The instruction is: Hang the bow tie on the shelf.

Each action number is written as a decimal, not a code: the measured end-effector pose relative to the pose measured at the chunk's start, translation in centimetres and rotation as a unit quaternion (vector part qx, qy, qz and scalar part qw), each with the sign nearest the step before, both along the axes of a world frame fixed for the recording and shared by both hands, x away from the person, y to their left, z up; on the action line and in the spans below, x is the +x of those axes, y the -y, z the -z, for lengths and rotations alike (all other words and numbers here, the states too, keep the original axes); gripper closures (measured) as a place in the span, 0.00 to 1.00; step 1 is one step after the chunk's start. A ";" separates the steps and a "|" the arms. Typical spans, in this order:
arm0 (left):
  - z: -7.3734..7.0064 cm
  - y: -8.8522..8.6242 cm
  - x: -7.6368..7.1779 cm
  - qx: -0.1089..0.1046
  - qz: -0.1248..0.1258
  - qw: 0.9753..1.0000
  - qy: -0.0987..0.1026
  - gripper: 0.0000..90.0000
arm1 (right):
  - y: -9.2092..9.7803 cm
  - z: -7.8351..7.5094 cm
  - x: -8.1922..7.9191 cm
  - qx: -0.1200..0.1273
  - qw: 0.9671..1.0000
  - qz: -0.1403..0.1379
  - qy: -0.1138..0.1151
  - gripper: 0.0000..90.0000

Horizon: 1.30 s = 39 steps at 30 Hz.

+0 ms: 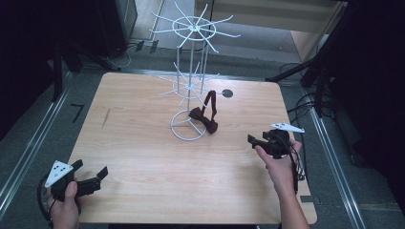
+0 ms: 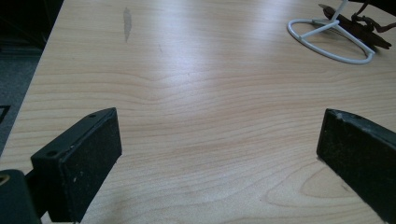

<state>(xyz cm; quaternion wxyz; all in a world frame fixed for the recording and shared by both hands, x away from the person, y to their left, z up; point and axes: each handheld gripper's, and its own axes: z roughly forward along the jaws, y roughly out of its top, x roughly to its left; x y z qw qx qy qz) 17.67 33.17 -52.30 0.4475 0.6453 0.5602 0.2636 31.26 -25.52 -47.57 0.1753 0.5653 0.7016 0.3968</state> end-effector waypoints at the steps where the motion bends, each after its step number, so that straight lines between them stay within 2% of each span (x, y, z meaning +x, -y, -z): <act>1: 0.0 0.0 0.0 0.000 0.000 1.000 0.001 0.00 | 0.2 0.1 -0.1 -0.001 1.000 0.003 0.000 0.35; 7: 0.0 0.0 0.0 -0.001 0.000 1.000 0.001 0.00 | 1.4 0.9 -1.2 0.000 1.000 0.014 -0.004 0.28; 12: 0.0 0.0 0.0 -0.001 0.001 1.000 0.002 0.00 | 2.4 1.5 -2.2 0.001 1.000 0.018 -0.003 0.19; 23: 0.0 0.0 0.0 0.001 0.000 1.000 0.003 0.00 | 4.2 2.6 -4.4 0.004 1.000 0.015 0.006 0.07; 24: 0.0 0.0 -0.1 0.001 0.000 1.000 0.002 0.00 | 4.6 3.1 -4.9 0.007 1.000 0.019 0.004 0.05; 32: 0.0 0.0 -0.1 0.001 -0.001 1.000 0.003 0.00 | 6.4 5.2 -6.7 0.026 0.999 0.027 -0.007 0.00; 39: 0.0 0.0 -0.1 0.000 0.000 1.000 0.002 0.00 | 9.2 6.7 -8.8 0.041 0.998 0.054 -0.001 0.00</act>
